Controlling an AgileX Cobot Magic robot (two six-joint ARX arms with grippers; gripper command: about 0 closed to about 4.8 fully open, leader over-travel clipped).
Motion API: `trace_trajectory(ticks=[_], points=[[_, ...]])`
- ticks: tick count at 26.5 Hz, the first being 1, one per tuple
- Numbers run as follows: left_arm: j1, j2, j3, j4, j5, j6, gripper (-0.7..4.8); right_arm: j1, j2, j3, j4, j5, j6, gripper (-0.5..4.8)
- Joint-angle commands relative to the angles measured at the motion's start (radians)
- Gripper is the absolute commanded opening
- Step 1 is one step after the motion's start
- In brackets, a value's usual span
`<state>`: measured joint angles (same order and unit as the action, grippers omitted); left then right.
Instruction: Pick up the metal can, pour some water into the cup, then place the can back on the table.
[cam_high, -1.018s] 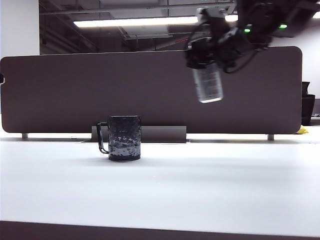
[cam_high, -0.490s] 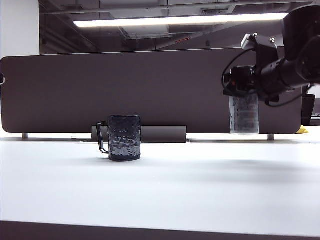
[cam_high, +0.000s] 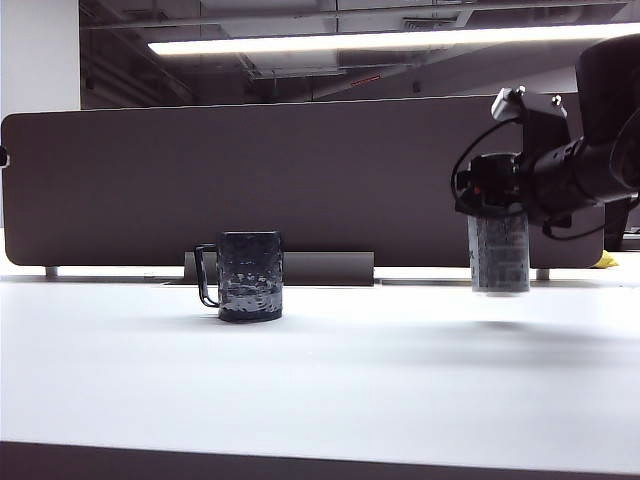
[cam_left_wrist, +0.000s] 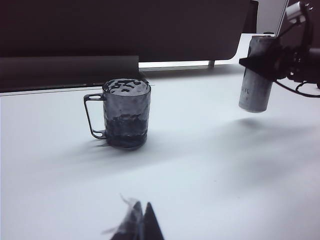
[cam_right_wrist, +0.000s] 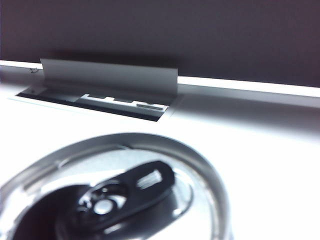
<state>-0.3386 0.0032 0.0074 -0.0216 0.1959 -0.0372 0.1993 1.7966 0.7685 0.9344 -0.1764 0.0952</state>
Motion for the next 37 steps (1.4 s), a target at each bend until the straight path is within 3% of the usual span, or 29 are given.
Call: trace_trajectory(ticks=[1,12,15,21,25,30,37], points=[[0.0,0.001,0.001,0.008,0.003,0.003,-0.05,0.0,0.027,0.0,0.075,0.002,0.014,2.65],[0.016,0.001,0.001,0.008,0.003,0.003,-0.05,0.0,0.1,0.0,0.119,0.002,0.036,2.68],[0.016,0.001,0.001,0.008,0.003,0.003,-0.05,0.001,0.1,0.0,0.119,0.002,0.036,3.49],[0.016,0.001,0.001,0.008,0.003,0.003,-0.05,0.0,0.1,0.0,0.12,0.002,0.036,3.51],[0.029,0.001,0.001,0.007,0.003,0.003,-0.05,0.0,0.098,0.0,0.168,0.002,0.036,3.79],[0.143,0.001,0.001,0.008,0.007,0.003,-0.05,0.001,0.076,0.001,0.291,-0.021,0.067,3.79],[0.277,0.001,0.001,0.008,0.007,0.003,-0.05,0.0,-0.039,0.0,0.309,-0.044,0.069,3.77]])
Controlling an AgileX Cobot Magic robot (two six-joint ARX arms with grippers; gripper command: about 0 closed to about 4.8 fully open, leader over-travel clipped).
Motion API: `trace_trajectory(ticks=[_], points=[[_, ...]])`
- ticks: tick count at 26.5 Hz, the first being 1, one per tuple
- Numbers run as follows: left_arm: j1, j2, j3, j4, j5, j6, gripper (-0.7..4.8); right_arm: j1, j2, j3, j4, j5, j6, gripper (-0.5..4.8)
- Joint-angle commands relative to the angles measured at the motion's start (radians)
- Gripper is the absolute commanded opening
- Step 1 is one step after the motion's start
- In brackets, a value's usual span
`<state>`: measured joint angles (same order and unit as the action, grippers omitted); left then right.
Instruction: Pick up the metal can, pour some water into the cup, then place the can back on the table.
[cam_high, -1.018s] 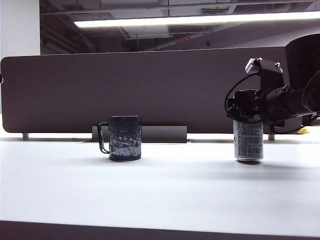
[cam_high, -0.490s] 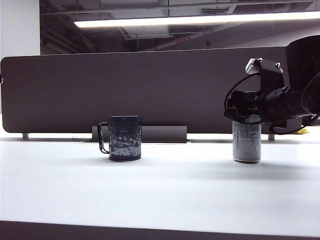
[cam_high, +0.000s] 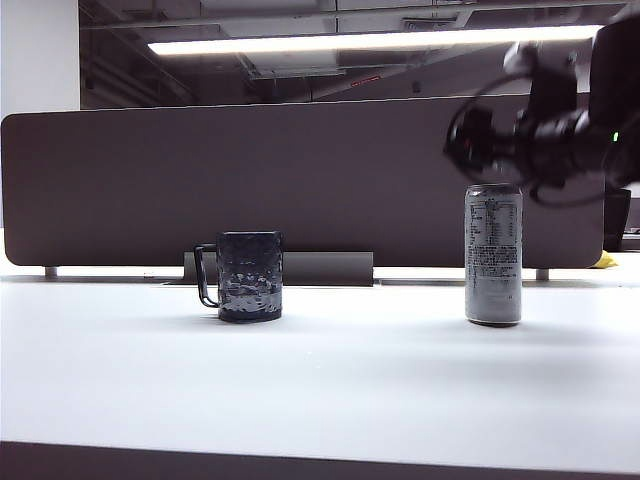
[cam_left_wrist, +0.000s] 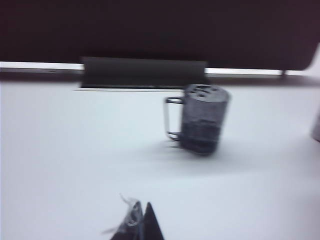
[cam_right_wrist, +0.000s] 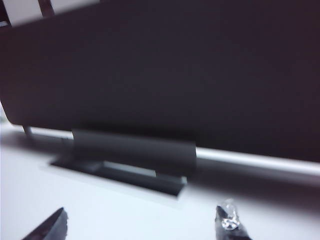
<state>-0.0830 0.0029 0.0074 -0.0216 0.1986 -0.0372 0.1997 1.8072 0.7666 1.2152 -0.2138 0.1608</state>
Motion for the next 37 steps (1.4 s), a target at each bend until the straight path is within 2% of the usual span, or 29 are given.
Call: trace_trajectory(ticks=[1,4,5,6,9,12,13,27,37], points=[[0.03,0.001,0.001,0.008,0.004,0.003,-0.05,0.0,-0.07,0.002,0.027,-0.006,0.004,3.77],[0.056,0.001,0.001,0.008,0.005,0.003,-0.05,0.0,-0.15,0.0,0.026,-0.006,0.004,3.45],[0.066,0.001,0.001,0.008,0.004,0.003,-0.05,0.0,-0.179,-0.002,0.026,-0.006,0.004,3.06],[0.077,0.001,0.001,0.008,0.004,0.003,-0.05,0.0,-0.217,-0.005,0.023,-0.006,0.004,2.41],[0.1,0.001,0.001,0.008,0.004,0.003,-0.05,-0.001,-0.32,-0.008,-0.018,-0.006,0.004,0.98],[0.104,0.001,0.001,0.008,0.004,0.003,-0.05,-0.002,-0.432,-0.008,-0.125,-0.006,0.004,0.07],[0.104,0.001,0.001,0.007,0.005,0.003,-0.05,-0.002,-0.465,-0.008,-0.164,-0.006,0.003,-0.07],[0.104,0.001,0.001,0.008,0.005,0.003,-0.05,-0.039,-0.855,-0.008,-0.67,0.011,-0.004,-0.05],[0.104,0.001,0.001,0.007,0.005,0.003,-0.05,-0.038,-0.89,-0.007,-0.699,0.01,-0.004,-0.05]])
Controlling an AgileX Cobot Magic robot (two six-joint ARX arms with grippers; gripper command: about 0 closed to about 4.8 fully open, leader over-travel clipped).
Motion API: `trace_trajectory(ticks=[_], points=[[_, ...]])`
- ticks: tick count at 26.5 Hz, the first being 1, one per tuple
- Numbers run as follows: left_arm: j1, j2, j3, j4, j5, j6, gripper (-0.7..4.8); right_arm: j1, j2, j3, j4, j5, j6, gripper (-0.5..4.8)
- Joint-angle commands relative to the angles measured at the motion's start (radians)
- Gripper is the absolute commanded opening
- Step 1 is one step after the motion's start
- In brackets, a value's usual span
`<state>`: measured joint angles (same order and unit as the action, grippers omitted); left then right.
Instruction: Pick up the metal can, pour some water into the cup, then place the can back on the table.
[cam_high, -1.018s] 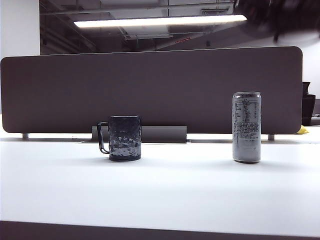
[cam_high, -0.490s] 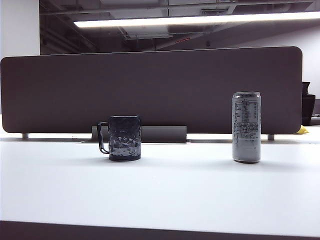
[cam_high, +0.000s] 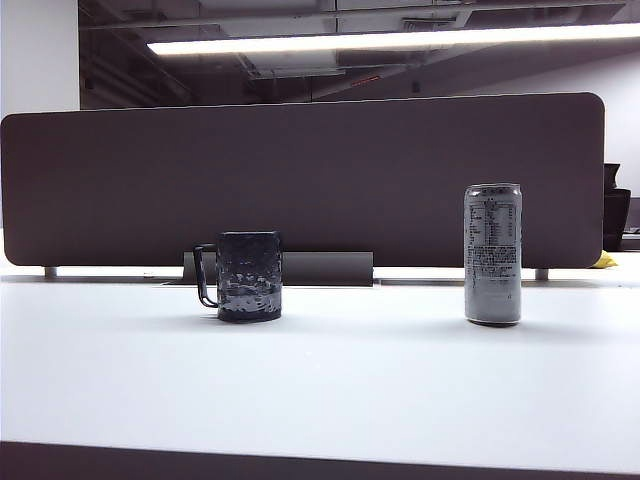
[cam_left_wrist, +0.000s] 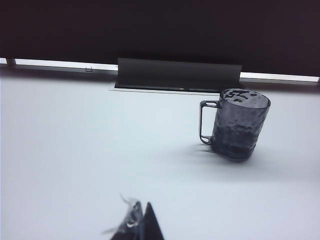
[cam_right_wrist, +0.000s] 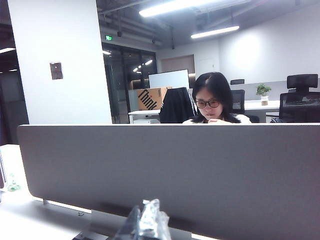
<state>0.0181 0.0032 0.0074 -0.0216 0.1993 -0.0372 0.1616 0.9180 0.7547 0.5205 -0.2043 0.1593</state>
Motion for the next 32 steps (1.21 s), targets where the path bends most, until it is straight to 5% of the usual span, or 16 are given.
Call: trace_trajectory(ticks=[1,6,11,19,24,32], points=[[0.003,0.001,0.001,0.007,0.003,0.003,-0.05,0.0,0.0,0.005,-0.011,0.0,-0.003,-0.05],[0.003,0.001,0.001,0.008,0.003,0.003,-0.05,0.0,0.0,0.005,-0.055,0.001,-0.011,-0.05],[0.003,0.001,0.001,0.007,0.003,0.003,-0.05,-0.027,-0.001,0.005,-0.134,0.015,-0.163,-0.05],[0.003,0.001,0.002,0.008,0.005,0.003,-0.05,-0.184,-0.129,-0.009,-0.56,0.074,-0.19,-0.05],[0.003,0.001,0.002,0.008,0.003,0.003,-0.05,-0.288,-0.268,-0.146,-0.537,0.083,-0.186,-0.05],[0.003,0.001,0.001,0.008,0.003,0.003,-0.05,-0.317,-0.56,-0.436,-0.447,0.184,-0.185,-0.05]])
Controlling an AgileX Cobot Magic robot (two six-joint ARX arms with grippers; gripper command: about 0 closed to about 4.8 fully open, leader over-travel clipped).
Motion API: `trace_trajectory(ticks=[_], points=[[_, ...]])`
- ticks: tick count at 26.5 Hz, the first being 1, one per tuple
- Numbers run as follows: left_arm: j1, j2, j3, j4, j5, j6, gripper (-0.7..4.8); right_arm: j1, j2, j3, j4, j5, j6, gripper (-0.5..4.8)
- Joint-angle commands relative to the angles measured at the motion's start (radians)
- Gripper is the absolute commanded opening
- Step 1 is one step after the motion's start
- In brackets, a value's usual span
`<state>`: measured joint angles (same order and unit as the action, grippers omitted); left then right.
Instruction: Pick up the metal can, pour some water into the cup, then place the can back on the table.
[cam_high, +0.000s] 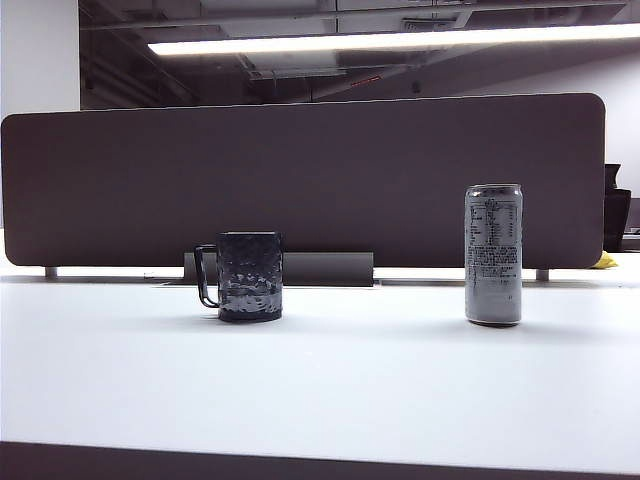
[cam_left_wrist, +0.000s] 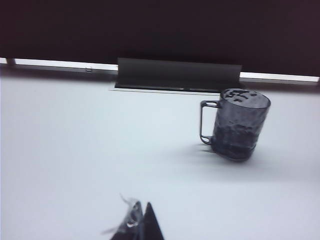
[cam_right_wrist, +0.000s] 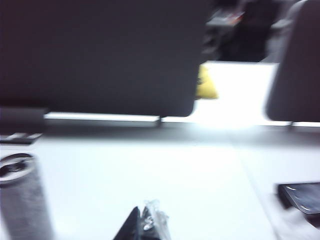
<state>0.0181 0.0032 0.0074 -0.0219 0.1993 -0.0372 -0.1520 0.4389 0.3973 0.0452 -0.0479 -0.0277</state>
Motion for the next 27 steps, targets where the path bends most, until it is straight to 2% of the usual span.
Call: trace_trajectory(ticks=[1,7,13,19,27], points=[[0.003,0.001,0.002,0.008,0.004,0.003,-0.05,-0.003,-0.116,-0.108,0.03,0.028,0.002,-0.05],[0.003,0.001,0.002,0.008,0.004,0.003,-0.05,-0.003,-0.324,-0.275,0.027,0.027,0.056,-0.05],[0.003,0.001,0.001,0.008,0.004,0.003,-0.05,-0.003,-0.439,-0.375,0.026,0.024,0.08,-0.05],[0.003,0.001,0.001,0.008,0.003,0.003,-0.05,0.003,-0.437,-0.39,-0.019,0.02,0.08,-0.05],[0.003,0.001,0.001,0.008,0.004,0.003,-0.05,0.014,-0.437,-0.39,0.011,0.019,0.08,-0.05]])
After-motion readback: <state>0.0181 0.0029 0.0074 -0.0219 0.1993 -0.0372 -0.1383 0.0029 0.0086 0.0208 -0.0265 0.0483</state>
